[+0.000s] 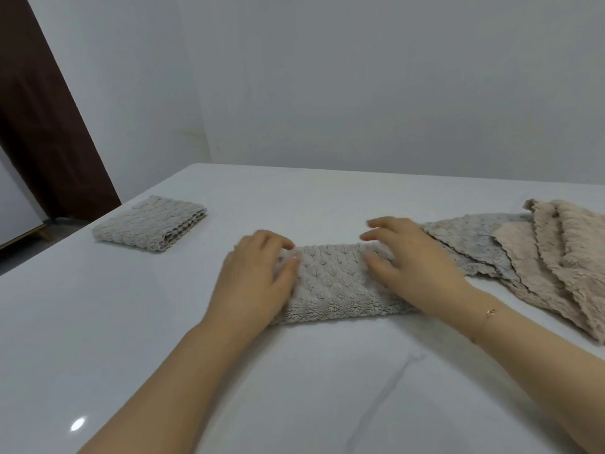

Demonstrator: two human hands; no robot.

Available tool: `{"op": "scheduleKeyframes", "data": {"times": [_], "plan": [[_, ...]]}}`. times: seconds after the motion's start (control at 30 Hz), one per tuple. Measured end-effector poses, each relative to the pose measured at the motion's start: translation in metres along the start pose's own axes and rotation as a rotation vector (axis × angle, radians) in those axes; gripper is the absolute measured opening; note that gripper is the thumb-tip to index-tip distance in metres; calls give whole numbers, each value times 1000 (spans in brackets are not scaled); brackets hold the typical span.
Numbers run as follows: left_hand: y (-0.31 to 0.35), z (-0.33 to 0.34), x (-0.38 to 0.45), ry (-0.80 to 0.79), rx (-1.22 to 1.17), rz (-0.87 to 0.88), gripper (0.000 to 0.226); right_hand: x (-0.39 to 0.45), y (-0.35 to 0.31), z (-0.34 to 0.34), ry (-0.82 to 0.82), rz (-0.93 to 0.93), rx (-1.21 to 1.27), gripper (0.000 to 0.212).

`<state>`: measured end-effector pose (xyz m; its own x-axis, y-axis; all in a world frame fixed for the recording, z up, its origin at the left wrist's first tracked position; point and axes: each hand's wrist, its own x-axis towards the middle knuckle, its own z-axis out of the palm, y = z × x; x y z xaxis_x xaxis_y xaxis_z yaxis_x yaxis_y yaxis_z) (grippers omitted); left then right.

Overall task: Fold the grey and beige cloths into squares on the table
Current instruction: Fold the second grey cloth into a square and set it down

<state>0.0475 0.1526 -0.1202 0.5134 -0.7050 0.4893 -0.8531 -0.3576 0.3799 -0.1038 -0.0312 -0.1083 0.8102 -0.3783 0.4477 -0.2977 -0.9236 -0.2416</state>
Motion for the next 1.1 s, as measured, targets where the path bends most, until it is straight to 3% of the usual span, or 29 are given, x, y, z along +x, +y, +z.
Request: {"op": "scheduleKeyframes", "data": {"times": [0.1, 0.17, 0.27, 0.6, 0.87, 0.97, 1.1], "plan": [[9, 16, -5, -283, 123, -31, 53, -5, -12, 18, -214, -51, -72, 61], [8, 23, -7, -408, 202, -65, 56, -6, -6, 26, -345, 14, -74, 65], [7, 25, -6, -442, 236, -96, 59, -5, 1, 29, -410, 71, -68, 68], [-21, 13, -5, -397, 241, -274, 59, -12, 21, 15, -401, 217, -84, 71], [-29, 8, -3, -302, 203, -291, 52, -14, 24, 14, -350, 223, -97, 70], [-28, 4, -5, -250, 169, -255, 46, -16, 21, 14, -205, 145, -180, 61], [-32, -6, -4, -166, 67, -297, 34, -20, 7, 12, 49, -114, -237, 40]]}}
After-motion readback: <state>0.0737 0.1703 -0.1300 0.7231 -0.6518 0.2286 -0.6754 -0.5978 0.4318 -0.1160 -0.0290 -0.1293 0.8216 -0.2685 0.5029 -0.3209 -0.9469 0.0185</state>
